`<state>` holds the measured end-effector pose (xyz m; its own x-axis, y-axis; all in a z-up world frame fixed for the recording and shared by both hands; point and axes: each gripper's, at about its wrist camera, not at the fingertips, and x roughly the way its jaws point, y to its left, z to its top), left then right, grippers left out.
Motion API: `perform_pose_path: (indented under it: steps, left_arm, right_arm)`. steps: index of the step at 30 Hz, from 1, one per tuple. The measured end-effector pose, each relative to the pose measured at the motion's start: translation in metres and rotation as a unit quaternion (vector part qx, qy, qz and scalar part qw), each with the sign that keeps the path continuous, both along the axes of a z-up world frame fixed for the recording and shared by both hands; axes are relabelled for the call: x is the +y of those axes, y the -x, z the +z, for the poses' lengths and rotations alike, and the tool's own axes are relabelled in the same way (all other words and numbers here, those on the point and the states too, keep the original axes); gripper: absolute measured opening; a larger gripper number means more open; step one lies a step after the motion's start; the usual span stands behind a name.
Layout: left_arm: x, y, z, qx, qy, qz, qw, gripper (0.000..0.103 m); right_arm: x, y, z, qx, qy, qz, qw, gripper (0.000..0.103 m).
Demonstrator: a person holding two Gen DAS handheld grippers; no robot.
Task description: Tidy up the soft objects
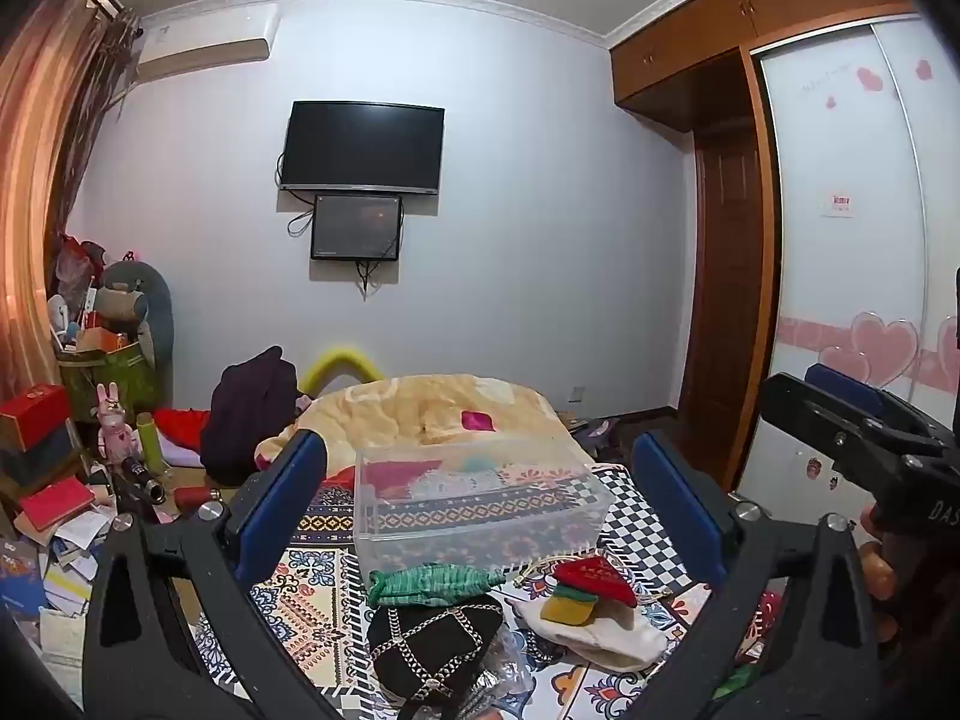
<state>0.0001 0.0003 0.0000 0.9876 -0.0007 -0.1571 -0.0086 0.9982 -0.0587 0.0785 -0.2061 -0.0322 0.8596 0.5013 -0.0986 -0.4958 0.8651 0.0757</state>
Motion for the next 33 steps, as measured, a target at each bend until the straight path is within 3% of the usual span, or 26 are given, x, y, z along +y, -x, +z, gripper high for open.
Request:
perform_pose_path:
  steps: [33]
  left_arm:
    - [-0.0004, -0.0015, -0.0022, -0.001, -0.001, -0.004, 1.0000, 0.103]
  right_arm:
    - [0.0032, 0.0034, 0.0000, -0.002, -0.002, 0.004, 1.000, 0.103]
